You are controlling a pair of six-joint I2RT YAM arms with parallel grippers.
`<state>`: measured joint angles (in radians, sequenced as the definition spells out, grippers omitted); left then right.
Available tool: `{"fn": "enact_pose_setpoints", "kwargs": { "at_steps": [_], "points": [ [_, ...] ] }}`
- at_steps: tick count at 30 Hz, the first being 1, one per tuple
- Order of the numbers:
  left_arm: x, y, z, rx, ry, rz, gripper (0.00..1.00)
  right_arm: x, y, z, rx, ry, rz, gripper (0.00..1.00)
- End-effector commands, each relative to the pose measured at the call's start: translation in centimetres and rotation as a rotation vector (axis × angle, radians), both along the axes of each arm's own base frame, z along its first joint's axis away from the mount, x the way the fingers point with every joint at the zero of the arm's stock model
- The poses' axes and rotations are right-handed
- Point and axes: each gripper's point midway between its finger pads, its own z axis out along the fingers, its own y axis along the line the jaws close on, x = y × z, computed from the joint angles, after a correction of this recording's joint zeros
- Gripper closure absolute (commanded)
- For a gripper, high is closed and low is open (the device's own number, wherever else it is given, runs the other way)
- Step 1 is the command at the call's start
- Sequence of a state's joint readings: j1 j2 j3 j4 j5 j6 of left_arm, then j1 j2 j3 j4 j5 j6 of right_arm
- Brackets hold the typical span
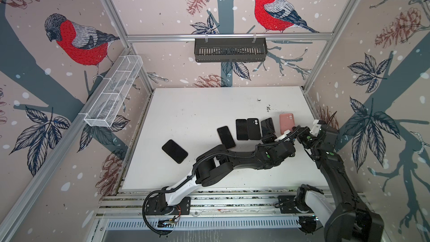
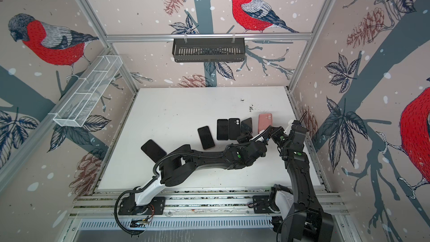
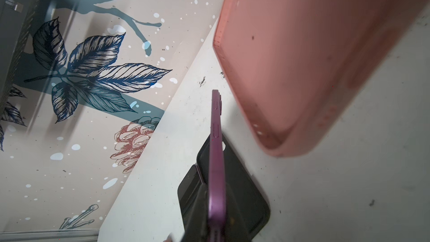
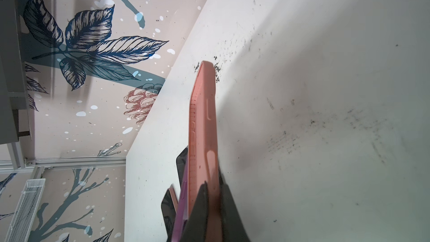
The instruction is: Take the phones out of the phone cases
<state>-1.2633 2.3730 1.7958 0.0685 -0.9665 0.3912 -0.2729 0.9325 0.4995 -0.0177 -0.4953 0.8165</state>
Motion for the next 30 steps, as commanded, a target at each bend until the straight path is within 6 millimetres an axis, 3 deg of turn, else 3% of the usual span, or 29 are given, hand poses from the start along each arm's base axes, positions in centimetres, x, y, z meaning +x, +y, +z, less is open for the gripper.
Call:
{"fn": "enact_pose_setpoints", "kwargs": {
  "at_steps": [1, 5, 18, 23, 26, 29, 30],
  "points": [
    [0.9, -0.2, -0.6, 0.013, -0.011, 0.025, 1.00, 0.2, -0.4, 0.1, -0.032, -0.004, -0.002, 0.99],
    [2.0, -0.5, -2.2, 0.063, -0.013, 0.061, 1.00, 0.3, -0.4, -0.6, -0.028, 0.012, 0.006, 0.99],
    [2.9, -0.8, -6.5, 0.170, -0.021, 0.054, 1.00, 0.0, -0.7, -1.8, -0.016, 0.027, 0.006, 0.99],
    [3.8, -0.3, -7.0, 0.190, -0.026, 0.069, 1.00, -0.1, -0.9, -2.1, -0.023, 0.031, 0.007, 0.99],
    [4.3, 0.0, -6.9, 0.186, -0.032, 0.077, 0.87, -0.2, -0.9, -2.4, -0.023, 0.033, 0.008, 0.99],
    [4.4, -0.2, -6.8, 0.182, -0.038, 0.073, 0.61, -0.2, -0.9, -3.0, -0.019, 0.042, 0.009, 0.99],
    [4.4, -0.3, -6.8, 0.178, -0.040, 0.070, 0.57, -0.2, -0.9, -3.2, -0.016, 0.045, 0.009, 0.99]
  ]
}}
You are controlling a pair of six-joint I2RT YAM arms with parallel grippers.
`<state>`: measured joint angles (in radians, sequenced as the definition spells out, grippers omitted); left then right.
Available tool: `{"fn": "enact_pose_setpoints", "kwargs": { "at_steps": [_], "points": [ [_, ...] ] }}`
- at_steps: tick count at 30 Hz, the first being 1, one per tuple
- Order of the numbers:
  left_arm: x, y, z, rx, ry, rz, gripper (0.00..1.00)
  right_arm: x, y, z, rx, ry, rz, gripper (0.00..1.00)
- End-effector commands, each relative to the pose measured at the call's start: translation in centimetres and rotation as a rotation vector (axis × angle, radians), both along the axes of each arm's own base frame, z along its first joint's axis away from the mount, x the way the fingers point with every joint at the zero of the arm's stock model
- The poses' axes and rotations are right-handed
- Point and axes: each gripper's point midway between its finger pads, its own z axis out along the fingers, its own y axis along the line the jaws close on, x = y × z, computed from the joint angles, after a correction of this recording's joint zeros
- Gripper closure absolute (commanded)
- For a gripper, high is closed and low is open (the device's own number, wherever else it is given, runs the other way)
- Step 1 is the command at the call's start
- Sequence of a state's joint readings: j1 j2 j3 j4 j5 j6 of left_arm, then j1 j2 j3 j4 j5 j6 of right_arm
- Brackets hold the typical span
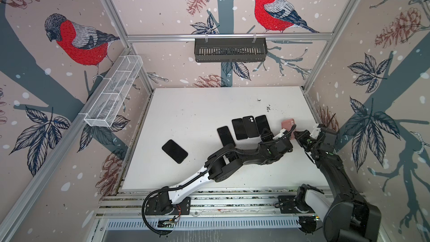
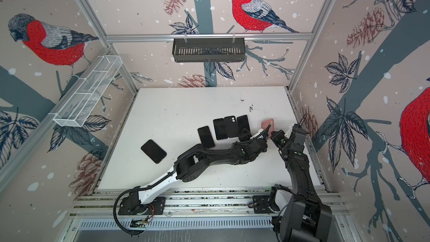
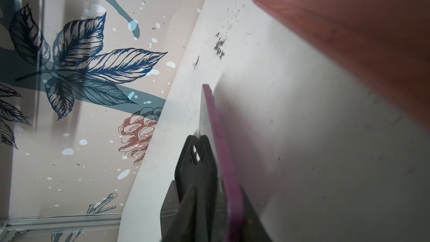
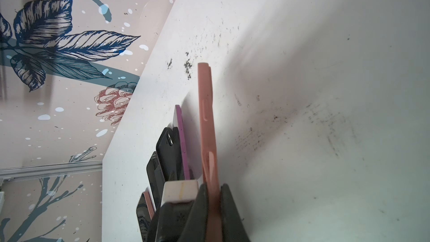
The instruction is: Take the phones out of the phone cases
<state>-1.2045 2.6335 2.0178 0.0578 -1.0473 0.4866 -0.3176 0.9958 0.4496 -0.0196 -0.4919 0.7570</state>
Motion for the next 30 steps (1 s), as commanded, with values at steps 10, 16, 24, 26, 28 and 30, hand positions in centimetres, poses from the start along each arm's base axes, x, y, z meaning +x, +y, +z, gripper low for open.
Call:
{"fn": "enact_pose_setpoints", "kwargs": {
  "at_steps": [10, 16, 24, 26, 28, 30],
  "points": [
    [0.3, -0.6, 1.1, -0.036, -0.025, -0.012, 0.24, 0.2, 0.1, -0.5, 0.000, -0.027, 0.025, 0.99],
    [0.5, -0.7, 2.2, -0.097, -0.014, -0.001, 0.13, 0.0, -0.2, -0.8, -0.008, -0.018, 0.018, 0.99],
    [0.5, 0.4, 4.0, -0.170, -0.004, 0.036, 0.02, -0.2, -0.9, -0.8, -0.044, -0.006, -0.011, 0.99],
    [0.3, 0.6, 4.9, -0.211, 0.005, 0.035, 0.03, -0.2, -1.2, -0.9, -0.057, -0.002, -0.023, 0.99],
    [0.1, 1.0, 5.7, -0.251, 0.013, 0.045, 0.02, -0.2, -1.5, -1.0, -0.071, 0.004, -0.029, 0.99],
    [-0.2, 1.4, 6.4, -0.290, 0.026, 0.046, 0.02, -0.1, -1.8, -1.1, -0.087, 0.009, -0.038, 0.99]
  ]
}}
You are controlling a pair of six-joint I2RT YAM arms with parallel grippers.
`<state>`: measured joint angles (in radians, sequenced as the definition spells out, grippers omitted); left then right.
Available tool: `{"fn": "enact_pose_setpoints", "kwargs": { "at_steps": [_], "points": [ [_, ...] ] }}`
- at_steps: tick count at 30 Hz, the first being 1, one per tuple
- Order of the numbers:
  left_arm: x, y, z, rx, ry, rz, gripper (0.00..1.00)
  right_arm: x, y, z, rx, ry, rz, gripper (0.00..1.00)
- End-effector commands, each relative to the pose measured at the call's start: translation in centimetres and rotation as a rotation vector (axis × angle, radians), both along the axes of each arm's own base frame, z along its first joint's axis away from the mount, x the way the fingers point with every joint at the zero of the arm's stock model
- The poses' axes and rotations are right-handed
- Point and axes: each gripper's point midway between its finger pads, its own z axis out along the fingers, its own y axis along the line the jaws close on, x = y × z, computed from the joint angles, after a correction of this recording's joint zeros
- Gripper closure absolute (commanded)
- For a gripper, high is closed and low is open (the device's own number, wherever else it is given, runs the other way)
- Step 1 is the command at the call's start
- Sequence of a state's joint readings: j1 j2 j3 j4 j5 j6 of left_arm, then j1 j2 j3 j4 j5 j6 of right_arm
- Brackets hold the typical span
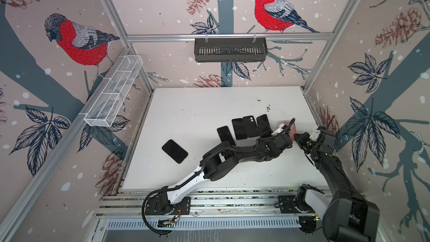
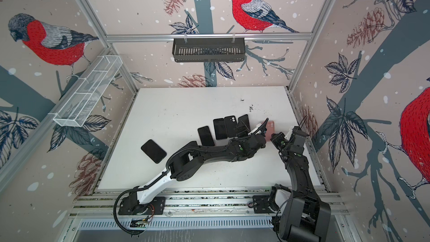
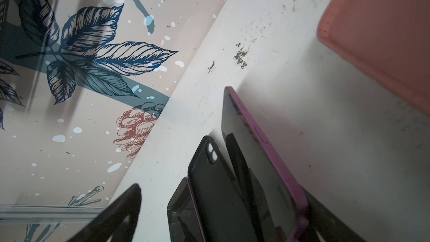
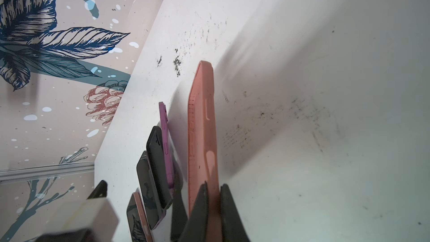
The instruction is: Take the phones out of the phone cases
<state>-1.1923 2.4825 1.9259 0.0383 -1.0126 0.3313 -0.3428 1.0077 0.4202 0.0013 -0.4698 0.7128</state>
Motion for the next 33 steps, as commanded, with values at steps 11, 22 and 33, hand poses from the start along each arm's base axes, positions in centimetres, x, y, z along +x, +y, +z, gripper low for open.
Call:
{"fn": "enact_pose_setpoints", "kwargs": {
  "at_steps": [11, 22, 33],
  "points": [
    [0.0, -0.6, 0.6, -0.118, 0.038, 0.013, 0.03, 0.3, -0.8, -0.8, -0.050, 0.013, -0.011, 0.99],
    [-3.0, 3.4, 11.1, -0.560, 0.105, 0.036, 0.02, 0.1, 0.2, -2.1, -0.125, 0.041, 0.004, 0.99],
    [-9.1, 13.1, 12.9, -0.713, 0.289, 0.063, 0.03, 2.9, 2.8, -5.1, -0.181, 0.103, 0.074, 0.99]
  ]
}}
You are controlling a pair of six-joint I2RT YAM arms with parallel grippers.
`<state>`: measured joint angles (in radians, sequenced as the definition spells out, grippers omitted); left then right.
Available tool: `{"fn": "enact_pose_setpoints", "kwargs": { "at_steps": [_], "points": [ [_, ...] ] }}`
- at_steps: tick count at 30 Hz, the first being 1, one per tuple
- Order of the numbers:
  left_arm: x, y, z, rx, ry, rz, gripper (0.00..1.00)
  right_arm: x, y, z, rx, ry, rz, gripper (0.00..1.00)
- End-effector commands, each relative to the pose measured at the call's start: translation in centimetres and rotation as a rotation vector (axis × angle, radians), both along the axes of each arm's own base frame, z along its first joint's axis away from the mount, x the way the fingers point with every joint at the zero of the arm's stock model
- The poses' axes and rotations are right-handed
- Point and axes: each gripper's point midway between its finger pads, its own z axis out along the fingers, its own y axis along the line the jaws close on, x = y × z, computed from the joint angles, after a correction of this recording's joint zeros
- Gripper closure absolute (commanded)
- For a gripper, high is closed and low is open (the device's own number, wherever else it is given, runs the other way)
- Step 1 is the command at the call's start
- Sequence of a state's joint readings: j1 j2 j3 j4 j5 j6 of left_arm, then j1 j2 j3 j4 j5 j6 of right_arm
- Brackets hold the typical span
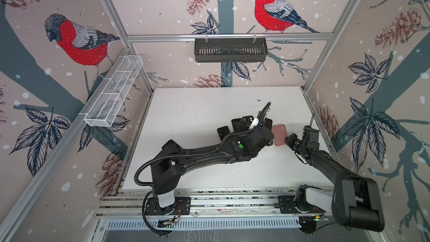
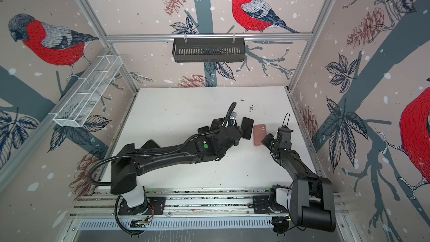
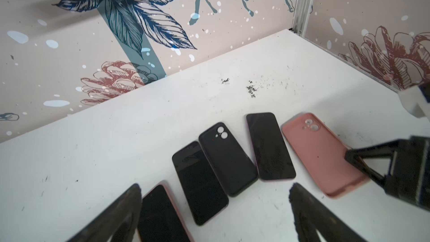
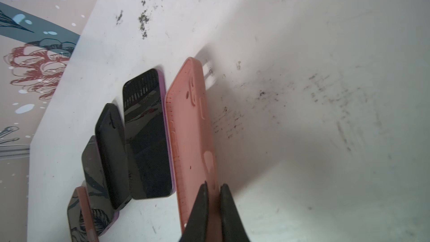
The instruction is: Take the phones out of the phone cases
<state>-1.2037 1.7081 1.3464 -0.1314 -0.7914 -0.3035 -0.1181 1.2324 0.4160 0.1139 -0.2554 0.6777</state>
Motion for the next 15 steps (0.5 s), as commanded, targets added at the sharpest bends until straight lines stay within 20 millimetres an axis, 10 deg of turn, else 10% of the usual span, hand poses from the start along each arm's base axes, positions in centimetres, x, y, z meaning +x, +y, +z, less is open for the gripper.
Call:
{"fn": "enact_pose_setpoints", "kwargs": {
  "at_steps": [1, 15],
  "points": [
    [-1.9, 2.6, -0.7, -0.064, 0.076, 0.020, 0.02, 1.9, -0.3, 0.0, -0.051, -0.025, 0.003, 0.99],
    [-7.3, 9.2, -1.6, -0.212, 0.138, -0.018, 0.02, 5.7, 2.4, -0.9, -0.106, -0.008, 0.097, 0.99]
  ]
}}
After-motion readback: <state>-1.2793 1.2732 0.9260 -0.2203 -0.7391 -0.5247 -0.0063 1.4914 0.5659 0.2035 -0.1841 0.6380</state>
